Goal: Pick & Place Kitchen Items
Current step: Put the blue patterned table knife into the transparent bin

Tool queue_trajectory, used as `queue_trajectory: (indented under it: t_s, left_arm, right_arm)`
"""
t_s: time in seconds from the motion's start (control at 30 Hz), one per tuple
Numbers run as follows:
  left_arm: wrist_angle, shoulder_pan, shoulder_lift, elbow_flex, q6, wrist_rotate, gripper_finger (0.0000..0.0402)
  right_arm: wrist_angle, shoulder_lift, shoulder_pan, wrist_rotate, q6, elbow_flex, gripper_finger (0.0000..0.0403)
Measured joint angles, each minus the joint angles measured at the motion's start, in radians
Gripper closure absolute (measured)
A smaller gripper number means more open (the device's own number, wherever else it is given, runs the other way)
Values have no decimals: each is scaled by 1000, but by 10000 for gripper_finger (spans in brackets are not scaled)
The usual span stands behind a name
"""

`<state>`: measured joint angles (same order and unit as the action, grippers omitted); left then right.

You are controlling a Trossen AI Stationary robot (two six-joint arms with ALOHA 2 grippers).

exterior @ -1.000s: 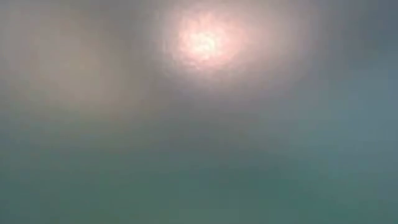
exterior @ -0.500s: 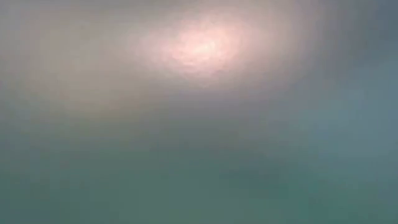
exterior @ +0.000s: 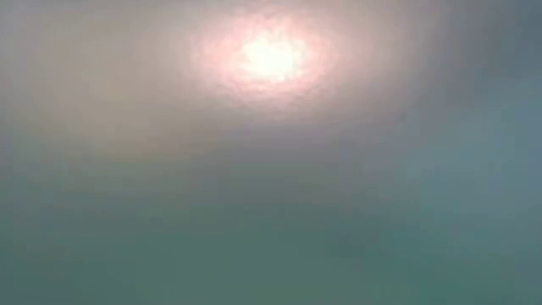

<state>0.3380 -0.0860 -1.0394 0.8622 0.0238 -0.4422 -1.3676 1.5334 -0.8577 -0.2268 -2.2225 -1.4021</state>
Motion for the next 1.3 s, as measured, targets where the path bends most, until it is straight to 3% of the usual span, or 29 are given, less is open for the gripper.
queue_trajectory:
  t_s: [0.17,0.6,0.83,1.13,1.3]
  left_arm:
    - [-27,-12,0,-21,35,105,233]
    - [9,-13,2,-20,148,124,233]
    - [31,-12,2,-20,173,126,233]
    - [32,-10,2,-20,174,126,233]
    - [32,-10,2,-20,173,126,233]
  right_arm:
    - [157,26,-23,-92,-89,84,373]
    - [237,26,-34,-110,-217,220,373]
    - [325,26,-54,-220,-239,326,373]
    - [435,26,-74,-239,-254,398,373]
    - [484,26,-81,-319,-269,451,373]
